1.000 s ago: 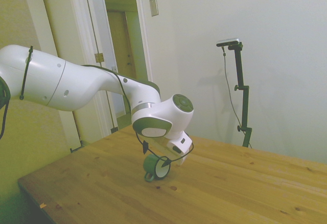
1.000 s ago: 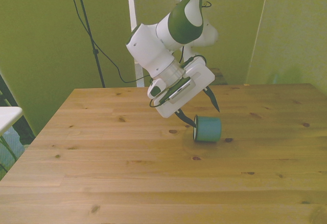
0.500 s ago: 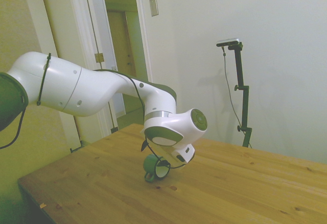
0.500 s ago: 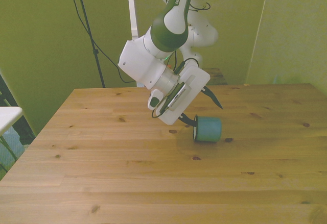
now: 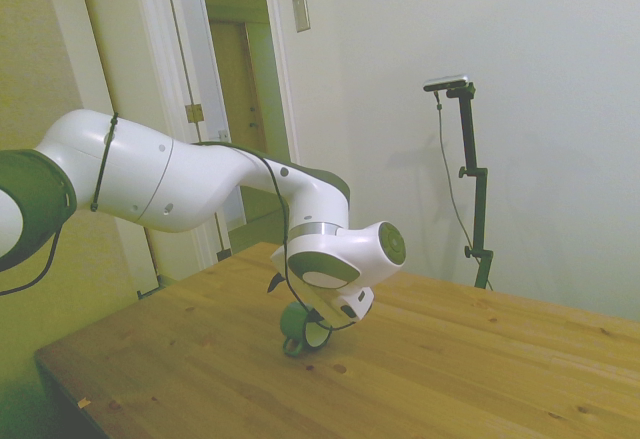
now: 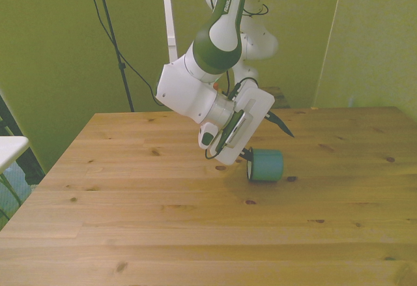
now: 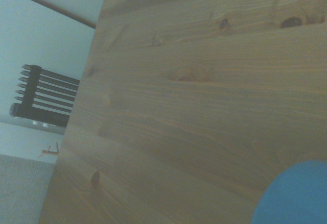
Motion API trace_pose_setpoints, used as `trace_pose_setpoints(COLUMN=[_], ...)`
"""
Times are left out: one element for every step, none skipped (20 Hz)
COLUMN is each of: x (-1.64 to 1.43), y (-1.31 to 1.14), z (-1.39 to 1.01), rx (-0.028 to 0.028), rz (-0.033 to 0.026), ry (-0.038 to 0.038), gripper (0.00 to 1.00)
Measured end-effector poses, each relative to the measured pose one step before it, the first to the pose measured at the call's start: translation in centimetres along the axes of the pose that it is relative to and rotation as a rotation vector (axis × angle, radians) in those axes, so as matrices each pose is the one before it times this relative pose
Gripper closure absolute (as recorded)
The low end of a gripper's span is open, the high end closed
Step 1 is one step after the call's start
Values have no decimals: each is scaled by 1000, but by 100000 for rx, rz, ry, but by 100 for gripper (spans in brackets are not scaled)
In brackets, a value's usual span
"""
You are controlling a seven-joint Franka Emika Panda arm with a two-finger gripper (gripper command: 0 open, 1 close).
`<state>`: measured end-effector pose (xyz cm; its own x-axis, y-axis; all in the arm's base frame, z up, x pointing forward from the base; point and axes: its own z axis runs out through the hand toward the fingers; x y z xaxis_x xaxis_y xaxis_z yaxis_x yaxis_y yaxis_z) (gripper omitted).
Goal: Flip the mug upright
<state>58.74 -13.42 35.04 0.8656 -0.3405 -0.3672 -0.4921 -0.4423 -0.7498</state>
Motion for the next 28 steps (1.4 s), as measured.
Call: trace_pose_setpoints(x=[7, 21, 22, 15, 21, 41, 47, 48, 27, 11, 48, 79, 50, 44, 48, 70, 77, 90, 97, 106, 96, 92, 69, 61, 48, 17, -11, 0], y=[-18, 11, 37, 63, 74, 84, 91, 100, 99, 26, -46, -75, -32, -8, 7, 22, 66, 88, 74, 60, 43, 43, 80, 93, 95, 57, -55, -88], z=[117, 129, 117, 99, 69, 55, 64, 55, 58, 42, -28, -26, 5, 25, 28, 18, 35, 49, 28, 26, 16, -8, -24, -36, -55, -41, -52, -83], rx=[581, 631, 499, 383, 142, 29, 26, 41, 88, 167, 67, 17, 23, 31, 36, 0, -20, -30, -37, -40, -38, -28, -9, 12, 38, 84, 173, 27], rz=[-100, 36, 15, 47, 50, 122, 177, 188, 196, 51, -113, -172, -78, -28, -1, 24, 118, 158, 121, 82, 49, 51, 128, 155, 163, 98, -85, -175], ry=[-330, -363, -391, -445, -301, -171, -221, -303, -443, -767, -303, -134, -176, -265, -290, -138, -91, -75, -26, -18, -1, 40, 54, 62, 88, -18, -66, 117], gripper=[100, 100, 100, 100, 100, 100, 100, 100, 100, 100, 100, 100, 100, 100, 100, 100, 100, 100, 100, 100, 100, 100, 100, 100, 100, 100, 100, 100])
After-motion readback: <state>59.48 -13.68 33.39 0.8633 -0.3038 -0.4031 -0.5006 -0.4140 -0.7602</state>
